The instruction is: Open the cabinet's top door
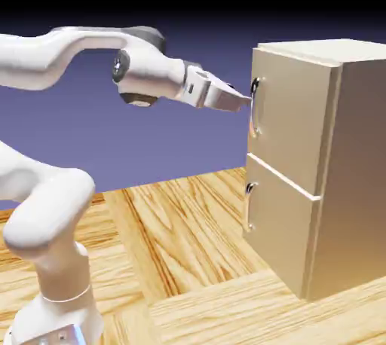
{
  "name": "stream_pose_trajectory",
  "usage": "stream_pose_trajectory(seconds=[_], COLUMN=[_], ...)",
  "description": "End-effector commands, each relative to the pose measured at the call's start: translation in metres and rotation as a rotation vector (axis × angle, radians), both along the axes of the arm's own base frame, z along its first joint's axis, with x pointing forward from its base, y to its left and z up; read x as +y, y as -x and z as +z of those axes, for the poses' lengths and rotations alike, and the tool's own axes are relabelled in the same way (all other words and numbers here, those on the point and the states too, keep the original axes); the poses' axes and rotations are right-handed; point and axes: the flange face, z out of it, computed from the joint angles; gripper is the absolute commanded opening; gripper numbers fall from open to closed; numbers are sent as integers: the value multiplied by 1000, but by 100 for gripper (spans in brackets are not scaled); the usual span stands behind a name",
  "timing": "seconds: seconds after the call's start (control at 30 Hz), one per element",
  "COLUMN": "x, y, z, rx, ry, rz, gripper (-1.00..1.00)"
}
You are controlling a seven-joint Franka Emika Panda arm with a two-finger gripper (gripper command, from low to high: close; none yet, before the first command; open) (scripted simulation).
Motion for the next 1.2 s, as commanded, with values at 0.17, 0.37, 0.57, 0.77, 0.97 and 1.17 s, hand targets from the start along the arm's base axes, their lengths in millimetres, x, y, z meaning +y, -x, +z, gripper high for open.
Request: stream_pose_trajectory(seconds=[0.17, 0.37, 0.57, 0.77, 0.97, 1.17], x=[20, 40, 57, 71, 68, 51], y=[-3, -10, -23, -38, -88, -60], z=[-13, -33, -60, -91, -91, -92], rx=[-72, -139, -200, -252, -252, -257], ry=[16, 37, 64, 92, 92, 78], rz=[-2, -7, -18, -37, -37, 77], gripper=[0, 0, 0, 0, 0, -100])
